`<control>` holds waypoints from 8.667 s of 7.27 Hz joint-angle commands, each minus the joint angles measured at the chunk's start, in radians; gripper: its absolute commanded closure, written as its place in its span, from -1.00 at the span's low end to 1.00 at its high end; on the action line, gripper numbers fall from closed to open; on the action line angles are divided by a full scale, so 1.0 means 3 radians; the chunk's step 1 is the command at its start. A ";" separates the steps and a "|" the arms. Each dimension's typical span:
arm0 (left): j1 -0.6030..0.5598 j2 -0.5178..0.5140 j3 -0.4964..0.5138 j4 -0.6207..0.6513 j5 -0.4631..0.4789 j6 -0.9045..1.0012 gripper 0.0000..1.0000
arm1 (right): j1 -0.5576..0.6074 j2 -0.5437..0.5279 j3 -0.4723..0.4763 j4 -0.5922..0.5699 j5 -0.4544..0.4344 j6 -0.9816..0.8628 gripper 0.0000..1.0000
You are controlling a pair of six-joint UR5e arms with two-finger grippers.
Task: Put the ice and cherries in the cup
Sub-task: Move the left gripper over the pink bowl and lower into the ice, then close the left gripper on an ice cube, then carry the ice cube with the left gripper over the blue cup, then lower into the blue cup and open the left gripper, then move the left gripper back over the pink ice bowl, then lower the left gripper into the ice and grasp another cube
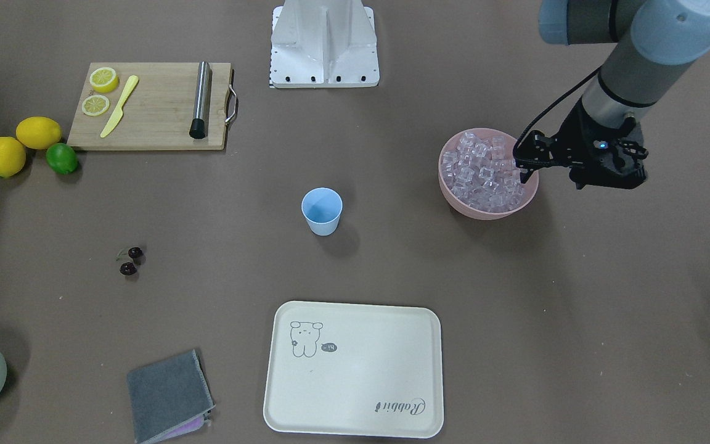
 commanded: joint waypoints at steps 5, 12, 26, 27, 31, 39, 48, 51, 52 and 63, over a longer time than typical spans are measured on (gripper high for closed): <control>0.0883 0.0186 0.0038 -0.0518 0.0541 -0.0995 -0.93 | -0.0075 0.0193 -0.0136 0.0013 -0.0036 0.0110 -0.98; 0.1058 0.0529 0.0181 -0.1276 0.0512 -0.1262 -0.94 | 0.0037 -0.0176 0.0263 0.0019 -0.0067 0.0100 -0.98; 0.0746 -0.0790 0.0135 -0.0089 0.0414 -0.0945 1.00 | -0.0039 -0.0176 0.0268 0.0014 -0.0036 0.0115 -0.98; 0.0746 -0.1023 0.0307 -0.0034 0.0415 -0.0956 1.00 | -0.0059 -0.0171 0.0258 0.0014 -0.0036 0.0115 -0.98; 0.1179 -0.1567 0.1452 -0.1083 0.1026 -0.1334 1.00 | -0.0055 -0.0160 0.0253 0.0014 -0.0031 0.0110 -0.98; 0.1283 -0.1669 0.1587 -0.1276 0.1028 -0.1349 1.00 | -0.0055 -0.0160 0.0248 0.0014 0.0010 0.0105 -0.98; 0.0984 -0.0912 0.0692 -0.1241 0.0760 -0.1462 -0.95 | -0.0055 -0.0181 0.0243 0.0014 0.0005 0.0105 -0.98; 0.0593 0.0286 -0.0125 -0.1118 0.0379 -0.1614 -0.95 | -0.0055 -0.0206 0.0263 0.0014 0.0010 0.0110 -0.98; 0.0587 0.0501 -0.0192 -0.1128 0.0374 -0.1944 -0.95 | -0.0055 -0.0201 0.0253 0.0014 0.0005 0.0090 -0.98; 0.1150 0.0770 -0.0197 -0.1184 0.0542 -0.2147 -0.33 | -0.0055 -0.0206 0.0283 0.0019 0.0010 0.0084 -0.98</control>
